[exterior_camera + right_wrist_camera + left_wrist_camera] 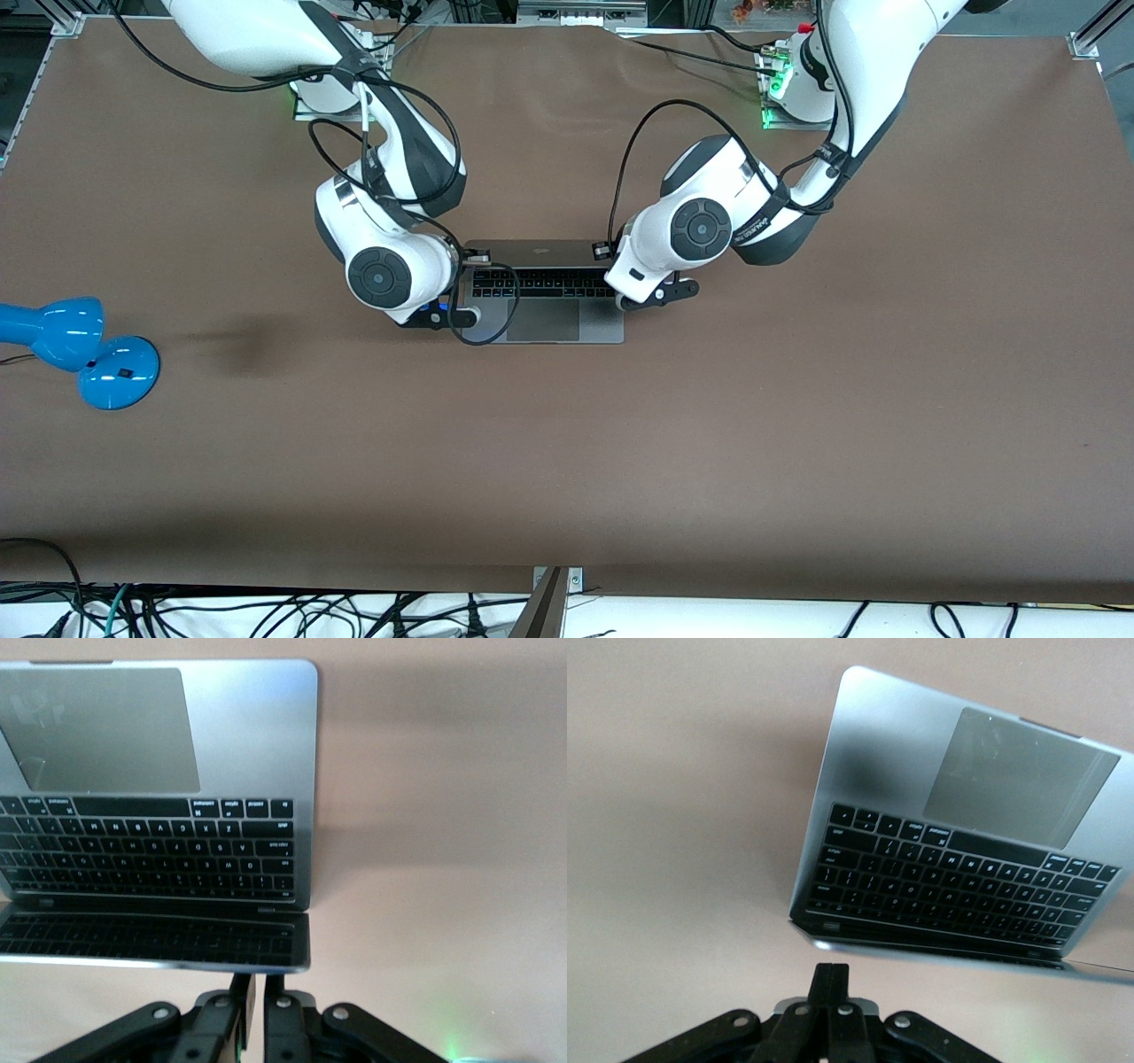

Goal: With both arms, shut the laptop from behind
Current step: 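Push the screen down toward the keyboard with both grippers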

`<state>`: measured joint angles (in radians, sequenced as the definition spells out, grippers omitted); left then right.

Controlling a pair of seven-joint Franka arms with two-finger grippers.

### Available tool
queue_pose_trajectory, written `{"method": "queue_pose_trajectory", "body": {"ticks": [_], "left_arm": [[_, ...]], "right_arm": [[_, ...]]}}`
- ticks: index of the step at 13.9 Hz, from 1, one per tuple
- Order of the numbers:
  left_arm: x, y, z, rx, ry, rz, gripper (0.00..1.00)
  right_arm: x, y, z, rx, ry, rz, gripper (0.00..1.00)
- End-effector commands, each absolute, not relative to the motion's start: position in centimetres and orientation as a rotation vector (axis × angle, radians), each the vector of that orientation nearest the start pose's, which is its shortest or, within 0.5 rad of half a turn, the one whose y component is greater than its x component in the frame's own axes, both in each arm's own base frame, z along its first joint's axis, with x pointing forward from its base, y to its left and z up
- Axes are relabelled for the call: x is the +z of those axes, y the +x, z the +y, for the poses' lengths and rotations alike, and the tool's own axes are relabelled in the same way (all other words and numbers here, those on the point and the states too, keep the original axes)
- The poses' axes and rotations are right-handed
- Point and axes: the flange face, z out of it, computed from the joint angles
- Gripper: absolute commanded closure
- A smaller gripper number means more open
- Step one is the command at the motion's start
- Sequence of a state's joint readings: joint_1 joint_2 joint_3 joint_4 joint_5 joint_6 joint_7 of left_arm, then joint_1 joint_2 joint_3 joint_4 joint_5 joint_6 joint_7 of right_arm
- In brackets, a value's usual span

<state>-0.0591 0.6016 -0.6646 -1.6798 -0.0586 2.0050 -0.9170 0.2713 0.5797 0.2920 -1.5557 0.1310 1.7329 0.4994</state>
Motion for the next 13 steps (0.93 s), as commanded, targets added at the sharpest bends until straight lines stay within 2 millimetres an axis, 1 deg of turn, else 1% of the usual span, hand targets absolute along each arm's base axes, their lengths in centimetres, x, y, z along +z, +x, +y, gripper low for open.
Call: {"method": "queue_pose_trajectory", "body": {"ticks": [1, 3, 4, 7, 10, 11, 13], "left_arm": [[30.1, 53.2, -40.4, 0.646, -3.213, -0.454, 1.0], [29.6, 53.4, -40.3, 0.65, -3.209, -0.454, 1.0], [29.6, 53.8, -40.4, 0.645, -3.215, -0.455, 1.0], [28.6, 54.1, -40.3, 0.649, -3.206, -0.45, 1.0], [28.1, 54.9, -40.1, 0.654, -3.21, -0.469, 1.0], [27.9, 55.2, -40.3, 0.624, -3.212, -0.463, 1.0], [26.7, 55.4, -40.5, 0.599, -3.196, -0.462, 1.0]], "right_arm": [[28.9, 56.8, 33.7, 0.682, -3.0, -0.019, 0.89], [28.1, 57.2, 33.6, 0.663, -3.005, -0.03, 0.89], [27.6, 57.3, 33.6, 0.657, -3.007, -0.04, 0.89], [26.1, 57.8, 33.7, 0.628, -3.01, -0.044, 0.89], [25.3, 58.3, 33.7, 0.611, -3.01, -0.043, 0.89], [24.9, 58.6, 33.8, 0.608, -3.008, -0.042, 0.89], [24.0, 59.1, 33.7, 0.575, -3.022, -0.045, 0.89]]}}
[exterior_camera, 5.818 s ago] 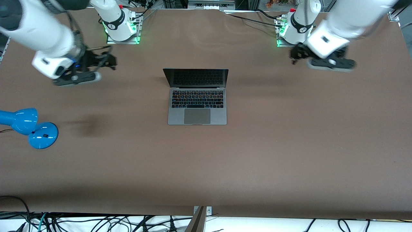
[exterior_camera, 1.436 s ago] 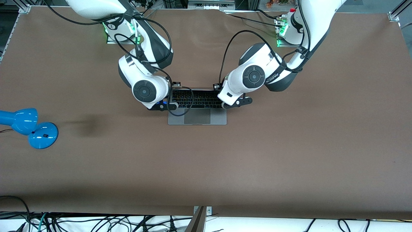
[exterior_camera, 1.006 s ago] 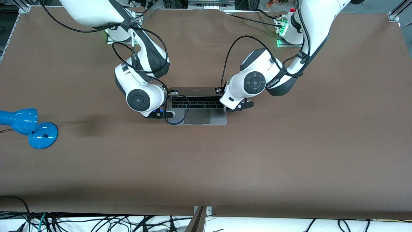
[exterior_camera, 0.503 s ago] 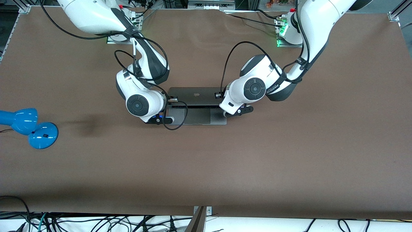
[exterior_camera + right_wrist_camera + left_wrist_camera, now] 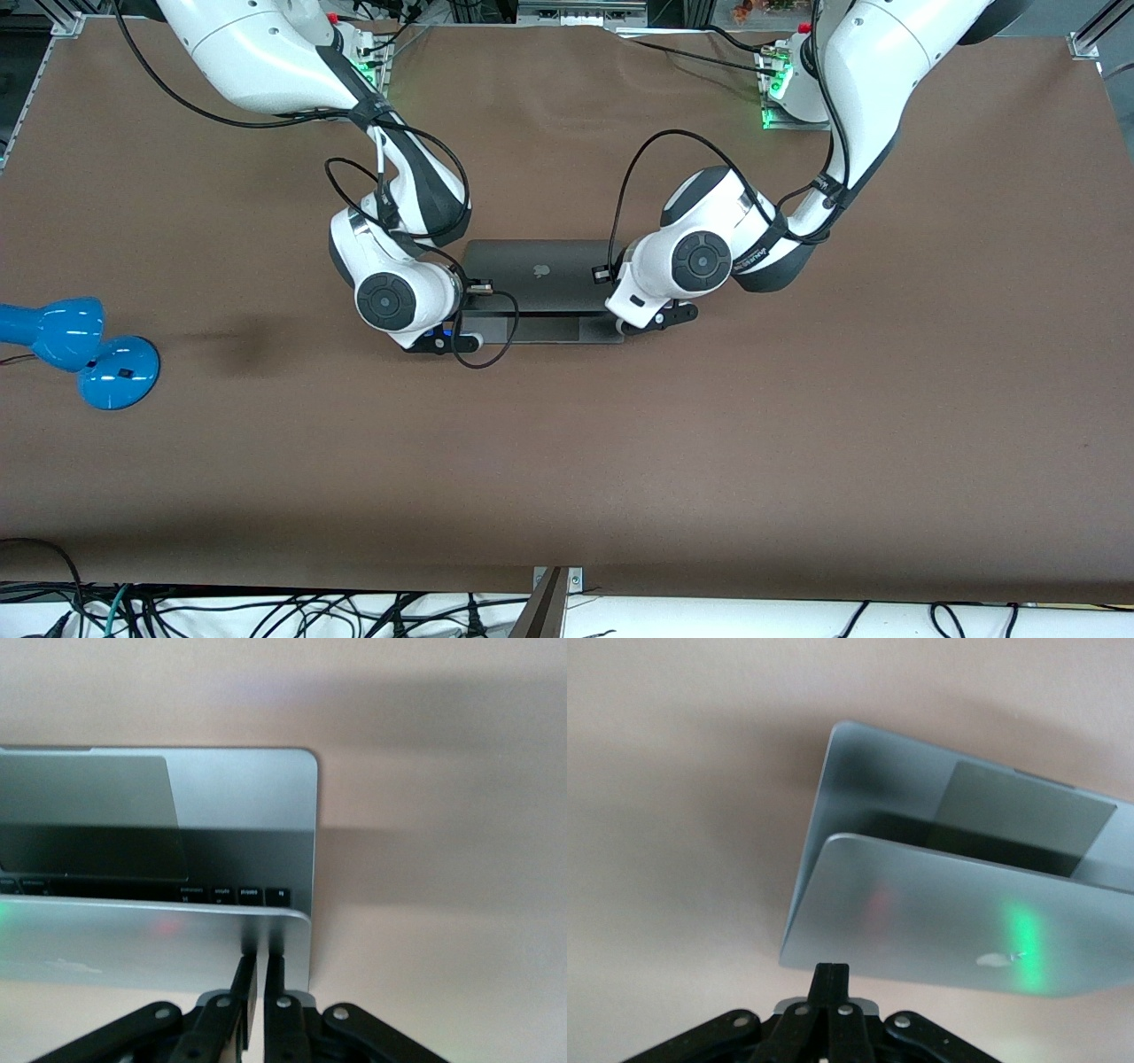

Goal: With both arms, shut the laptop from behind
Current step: 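Push the screen down toward the keyboard with both grippers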

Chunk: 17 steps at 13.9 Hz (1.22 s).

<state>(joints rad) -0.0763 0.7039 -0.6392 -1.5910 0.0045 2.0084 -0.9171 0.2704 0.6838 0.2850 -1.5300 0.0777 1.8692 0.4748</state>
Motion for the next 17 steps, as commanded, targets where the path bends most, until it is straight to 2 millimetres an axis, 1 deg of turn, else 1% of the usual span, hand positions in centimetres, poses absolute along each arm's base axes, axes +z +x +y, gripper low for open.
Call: {"method": "queue_pose_trajectory", "body": {"ticks": [1, 2, 3, 4, 6, 10, 12, 16, 17], "left_arm": [[26.4, 55.8, -40.5, 0.59, -3.194, -0.469, 1.0], [26.0, 55.8, -40.8, 0.596, -3.194, -0.464, 1.0], [25.5, 56.2, -40.7, 0.589, -3.199, -0.477, 1.0], [25.1, 56.2, -41.0, 0.587, -3.204, -0.476, 1.0], [24.1, 56.5, -40.8, 0.576, -3.215, -0.489, 1.0], [21.5, 56.6, -40.8, 0.523, -3.19, -0.486, 1.0], [20.9, 56.9, -41.1, 0.523, -3.197, -0.493, 1.0], [19.6, 57.5, -41.2, 0.517, -3.19, -0.508, 1.0], [19.4, 57.4, -41.5, 0.508, -3.185, -0.502, 1.0]], "right_arm": [[23.5, 59.2, 33.6, 0.567, -3.019, -0.042, 0.89], [23.2, 59.3, 33.7, 0.56, -3.019, -0.04, 0.89], [22.9, 59.4, 33.6, 0.554, -3.02, -0.038, 0.89], [22.8, 59.4, 33.6, 0.549, -3.021, -0.039, 0.89], [22.4, 59.5, 33.6, 0.539, -3.017, -0.037, 0.89], [21.4, 59.8, 33.5, 0.519, -3.01, -0.059, 0.89], [21.2, 60.0, 33.5, 0.502, -3.007, -0.056, 0.89], [19.5, 60.2, 33.6, 0.475, -2.999, -0.044, 0.89], [19.5, 60.4, 33.5, 0.46, -2.997, -0.042, 0.89]]}}
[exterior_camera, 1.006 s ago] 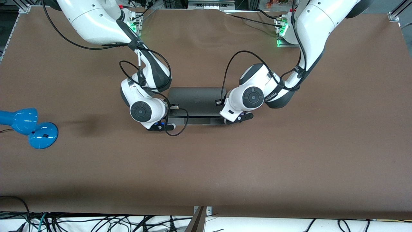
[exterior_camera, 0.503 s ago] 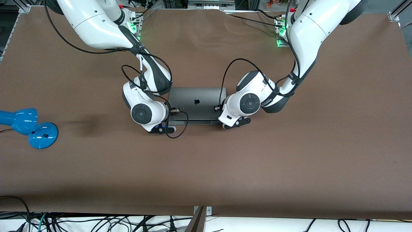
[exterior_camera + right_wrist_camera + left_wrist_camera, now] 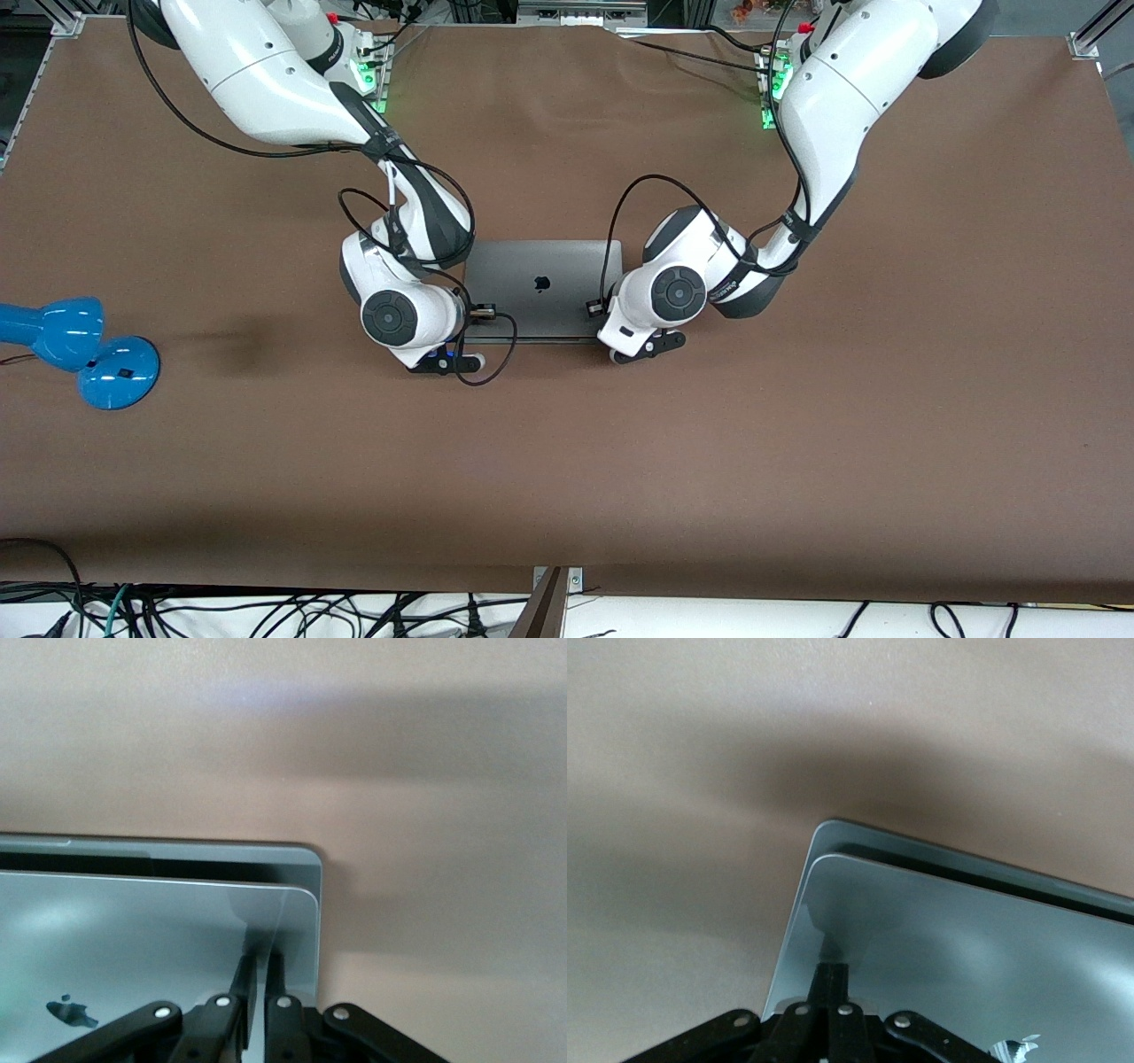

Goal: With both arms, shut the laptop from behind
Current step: 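Push the screen down toward the keyboard with both grippers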

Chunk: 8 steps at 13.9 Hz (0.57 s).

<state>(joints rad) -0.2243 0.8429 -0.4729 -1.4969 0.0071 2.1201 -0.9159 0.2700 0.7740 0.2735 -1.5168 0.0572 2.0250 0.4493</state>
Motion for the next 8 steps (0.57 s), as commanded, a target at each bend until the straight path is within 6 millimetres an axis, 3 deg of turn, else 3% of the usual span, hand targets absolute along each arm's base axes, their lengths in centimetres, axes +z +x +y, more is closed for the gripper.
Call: {"method": "queue_pose_trajectory", "body": {"ticks": [1, 8], "left_arm": [[18.98, 57.4, -41.37, 0.505, -3.177, -0.505, 1.0], [18.18, 57.6, -41.53, 0.5, -3.184, -0.512, 1.0]], "right_arm": [[19.22, 60.38, 33.61, 0.459, -2.994, -0.041, 0.89], [18.47, 60.43, 33.54, 0.453, -2.991, -0.057, 0.89]]}}
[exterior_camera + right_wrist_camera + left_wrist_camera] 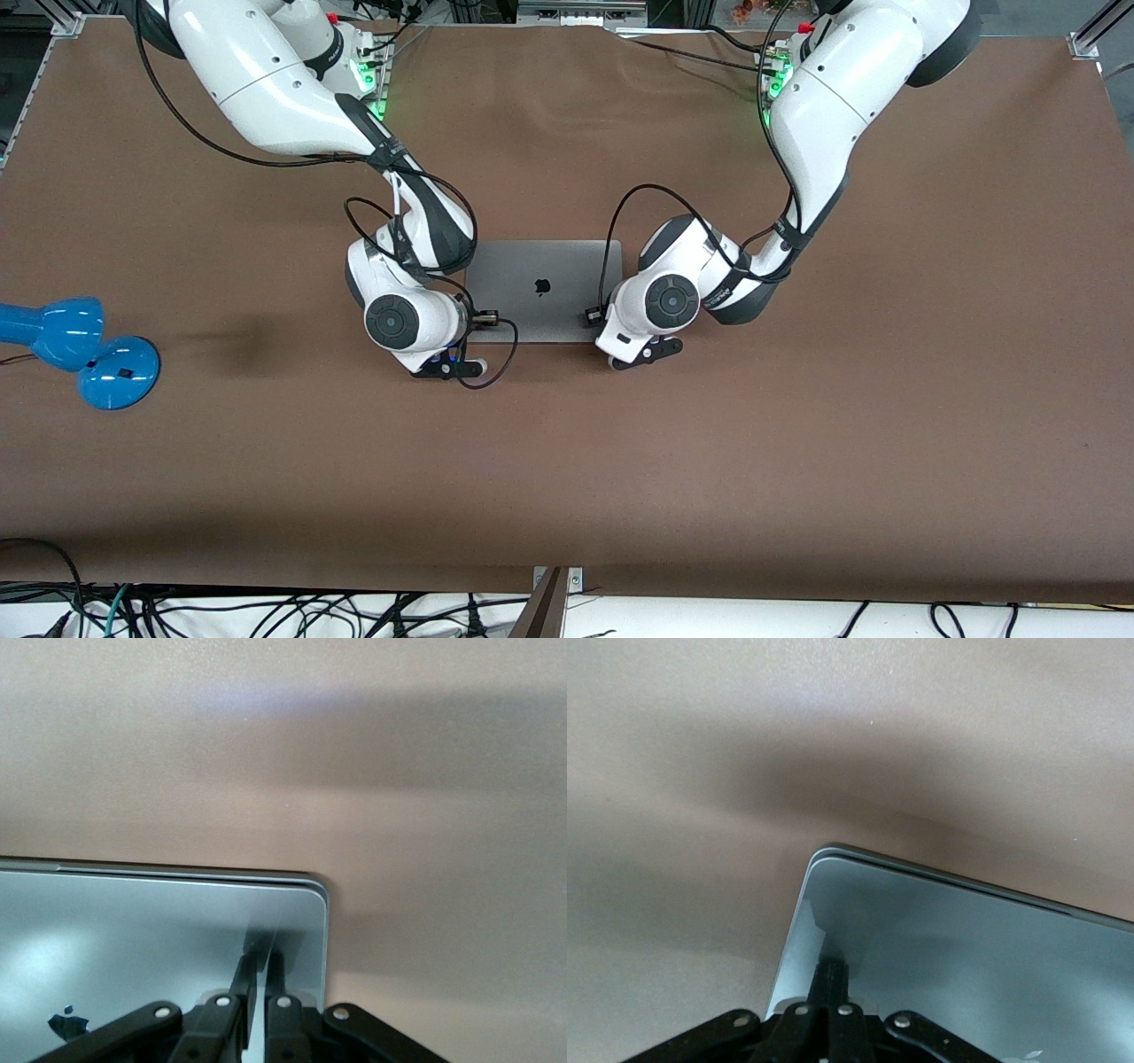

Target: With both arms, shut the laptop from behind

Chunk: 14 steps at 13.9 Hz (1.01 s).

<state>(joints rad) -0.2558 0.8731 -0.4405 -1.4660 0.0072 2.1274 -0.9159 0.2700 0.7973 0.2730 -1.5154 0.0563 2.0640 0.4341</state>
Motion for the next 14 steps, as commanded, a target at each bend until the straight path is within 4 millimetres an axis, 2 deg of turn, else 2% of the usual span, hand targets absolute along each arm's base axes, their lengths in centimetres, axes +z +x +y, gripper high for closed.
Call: {"method": "queue_pose_trajectory", "body": {"ticks": [1, 7, 8, 9, 10, 11, 12, 14], "left_arm": [[18.2, 57.6, -41.6, 0.499, -3.185, -0.513, 1.0], [18.0, 57.6, -41.5, 0.493, -3.178, -0.517, 1.0], [18.0, 57.6, -41.5, 0.493, -3.178, -0.517, 0.91], [17.9, 57.7, -41.3, 0.493, -3.178, -0.513, 0.64], [18.0, 57.8, -41.2, 0.489, -3.178, -0.514, 0.4], [18.4, 58.0, -41.0, 0.478, -3.18, -0.514, 0.1], [19.1, 58.4, -40.7, 0.46, -3.185, -0.521, 0.0], [20.8, 59.1, -40.0, 0.438, -3.187, -0.532, 0.0]], "right_arm": [[18.2, 60.4, 33.5, 0.458, -2.991, -0.054, 0.89], [18.3, 60.5, 33.8, 0.429, -2.984, -0.05, 0.86], [18.3, 60.6, 33.7, 0.426, -2.985, -0.048, 0.83], [18.3, 60.7, 33.6, 0.42, -2.984, -0.047, 0.72], [18.4, 60.8, 33.7, 0.411, -2.982, -0.044, 0.5], [18.9, 61.3, 33.6, 0.382, -2.98, -0.04, 0.34], [19.5, 62.0, 33.3, 0.356, -2.98, -0.034, 0.21], [21.1, 63.0, 33.4, 0.308, -2.972, -0.034, 0.0]]}}
